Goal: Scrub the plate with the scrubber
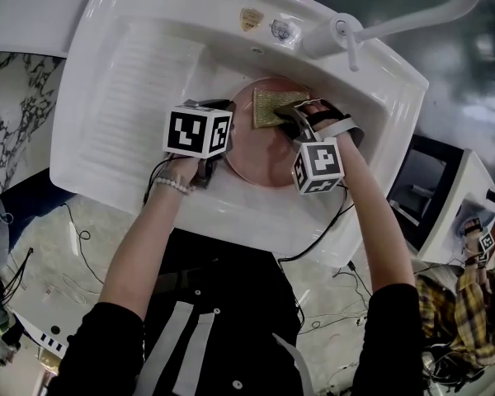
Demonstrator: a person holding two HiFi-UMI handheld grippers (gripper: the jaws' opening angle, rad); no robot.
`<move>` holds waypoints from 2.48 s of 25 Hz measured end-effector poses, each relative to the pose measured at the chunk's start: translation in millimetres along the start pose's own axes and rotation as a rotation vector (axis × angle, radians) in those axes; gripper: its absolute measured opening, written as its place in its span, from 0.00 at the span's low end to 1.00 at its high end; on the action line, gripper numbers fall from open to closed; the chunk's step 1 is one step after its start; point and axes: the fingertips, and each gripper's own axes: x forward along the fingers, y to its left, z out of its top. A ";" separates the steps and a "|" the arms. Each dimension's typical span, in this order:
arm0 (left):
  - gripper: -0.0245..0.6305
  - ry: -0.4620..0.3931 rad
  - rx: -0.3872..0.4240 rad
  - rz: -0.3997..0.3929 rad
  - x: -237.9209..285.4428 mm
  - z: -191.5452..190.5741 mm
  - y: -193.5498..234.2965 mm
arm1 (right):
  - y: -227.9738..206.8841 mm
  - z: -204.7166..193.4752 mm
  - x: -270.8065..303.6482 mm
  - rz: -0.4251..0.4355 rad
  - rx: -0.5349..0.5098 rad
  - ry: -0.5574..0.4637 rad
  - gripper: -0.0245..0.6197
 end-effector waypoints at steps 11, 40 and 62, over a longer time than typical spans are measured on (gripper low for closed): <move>0.06 -0.001 -0.009 -0.013 1.3 -1.0 -1.4 | 35.3 -48.5 -22.6 0.143 0.229 0.370 0.16; 0.06 -0.018 0.007 -0.014 2.6 2.9 -2.3 | 108.0 86.6 -87.7 0.996 0.688 0.049 0.16; 0.12 0.020 -0.011 -0.034 0.1 3.9 -6.3 | 54.4 105.4 -89.2 0.441 0.945 -0.323 0.16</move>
